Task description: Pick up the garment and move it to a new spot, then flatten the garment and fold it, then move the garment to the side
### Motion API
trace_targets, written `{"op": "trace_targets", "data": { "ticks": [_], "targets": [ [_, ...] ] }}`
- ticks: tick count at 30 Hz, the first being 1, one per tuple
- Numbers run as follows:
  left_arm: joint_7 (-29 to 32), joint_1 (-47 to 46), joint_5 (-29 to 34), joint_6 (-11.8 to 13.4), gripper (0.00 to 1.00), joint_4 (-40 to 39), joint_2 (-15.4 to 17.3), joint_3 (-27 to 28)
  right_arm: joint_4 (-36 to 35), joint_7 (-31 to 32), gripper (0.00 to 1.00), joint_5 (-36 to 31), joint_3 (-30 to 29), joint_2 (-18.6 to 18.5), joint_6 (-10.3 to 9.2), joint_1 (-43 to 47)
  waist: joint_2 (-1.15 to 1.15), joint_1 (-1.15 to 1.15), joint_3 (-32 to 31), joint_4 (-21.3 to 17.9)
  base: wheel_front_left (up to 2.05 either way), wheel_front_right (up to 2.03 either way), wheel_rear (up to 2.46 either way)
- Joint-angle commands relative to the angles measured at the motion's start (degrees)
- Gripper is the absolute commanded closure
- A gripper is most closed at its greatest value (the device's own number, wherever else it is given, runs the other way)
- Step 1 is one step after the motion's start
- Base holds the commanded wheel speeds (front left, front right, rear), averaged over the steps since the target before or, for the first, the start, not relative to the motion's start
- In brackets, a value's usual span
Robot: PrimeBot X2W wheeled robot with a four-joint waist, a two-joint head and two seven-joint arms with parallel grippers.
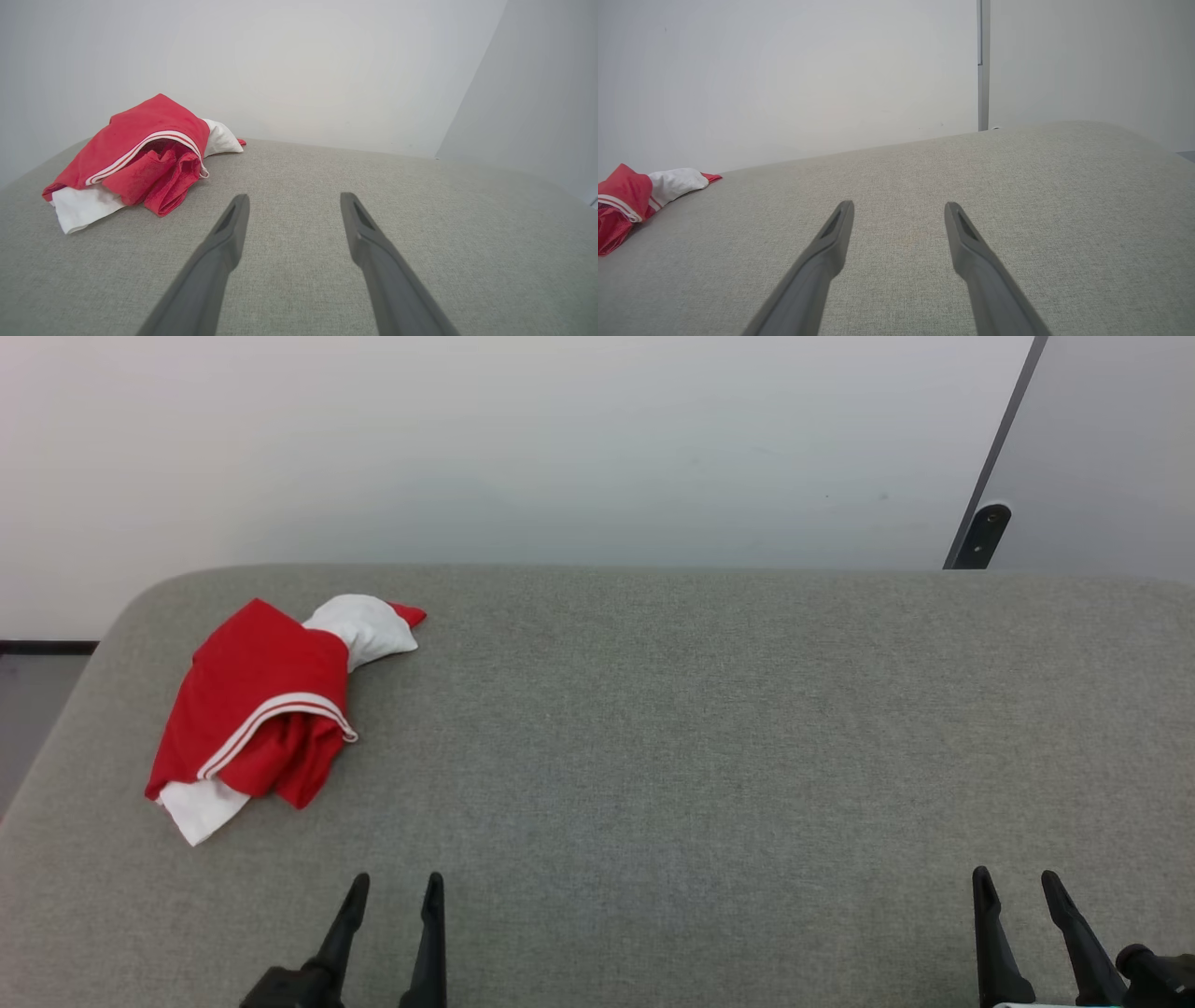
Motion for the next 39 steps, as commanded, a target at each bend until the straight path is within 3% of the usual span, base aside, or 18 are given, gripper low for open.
{"op": "trace_targets", "data": {
  "ticks": [1,8,23,28,39],
  "targets": [
    [-0.51,0.58,1.11,0.22,0.00,-0.32,0.25,-0.05,-0.44,-0.46,0.00,-1.27,-0.06,0.00,0.02,0.93,0.00,0.00,-0.02,-0.02,0.00,0.00,0.00],
    [-1.22,1.09,3.83,0.17,0.00,-0.40,0.25,-0.10,-0.43,-1.30,0.00,-3.37,-0.30,0.19,0.02,1.39,0.00,0.00,-0.10,-0.11,0.00,0.00,0.00],
    [-2.01,0.69,3.45,-0.16,0.00,0.81,0.24,0.35,-0.28,-2.29,0.00,-4.71,-0.77,0.55,0.02,2.26,0.00,0.00,-0.25,1.10,0.00,0.00,0.00],
    [-2.00,0.40,2.86,0.06,0.00,1.51,0.23,-0.14,-0.48,-2.32,0.00,-4.50,-0.10,0.62,0.02,2.14,0.00,0.00,-0.20,4.98,0.00,0.00,0.00],
    [-2.00,1.12,1.19,1.19,0.00,2.50,0.20,0.13,0.14,-2.32,0.00,-5.40,4.88,-0.21,0.02,0.31,0.00,0.00,-0.71,18.94,0.00,0.00,0.00]
  ]
}}
